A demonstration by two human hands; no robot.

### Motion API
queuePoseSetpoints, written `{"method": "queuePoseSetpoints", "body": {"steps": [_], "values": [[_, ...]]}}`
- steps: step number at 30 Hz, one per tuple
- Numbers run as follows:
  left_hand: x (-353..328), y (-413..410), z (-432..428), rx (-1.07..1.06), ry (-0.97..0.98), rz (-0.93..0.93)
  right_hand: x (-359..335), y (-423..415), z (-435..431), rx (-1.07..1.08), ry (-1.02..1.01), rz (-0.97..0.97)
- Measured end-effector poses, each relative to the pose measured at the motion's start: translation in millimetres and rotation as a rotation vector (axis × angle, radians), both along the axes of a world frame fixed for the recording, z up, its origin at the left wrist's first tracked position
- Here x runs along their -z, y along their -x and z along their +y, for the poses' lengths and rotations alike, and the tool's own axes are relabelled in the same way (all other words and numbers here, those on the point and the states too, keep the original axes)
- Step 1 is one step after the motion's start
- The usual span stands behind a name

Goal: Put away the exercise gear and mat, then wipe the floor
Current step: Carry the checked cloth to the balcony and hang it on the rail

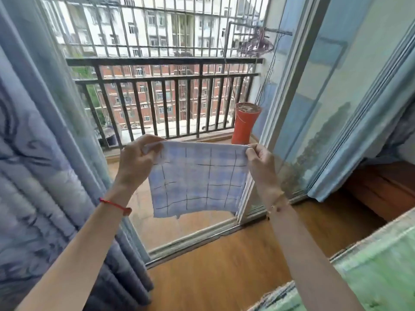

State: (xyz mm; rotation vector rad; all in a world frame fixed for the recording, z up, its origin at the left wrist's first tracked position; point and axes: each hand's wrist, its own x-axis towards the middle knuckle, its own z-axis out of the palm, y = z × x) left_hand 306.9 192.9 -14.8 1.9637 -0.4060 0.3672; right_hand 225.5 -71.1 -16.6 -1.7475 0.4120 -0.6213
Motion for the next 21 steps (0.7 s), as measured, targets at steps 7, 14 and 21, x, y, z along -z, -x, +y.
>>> {"method": "queuePoseSetpoints", "body": {"steps": [7,14,21], "values": [[3.2,-116.5,-28.0,0.001,0.046,-0.025,11.7,-128.0,-24.6,0.017,-0.011,-0.007],[1.7,-255.1,-42.9,-0.016,0.243,-0.03,11.8,-257.7,-38.6,0.048,-0.048,-0.041],[6.5,-366.0,-65.2,-0.029,0.326,-0.046,12.6,-361.6,-52.6,0.066,-0.09,-0.065]]}}
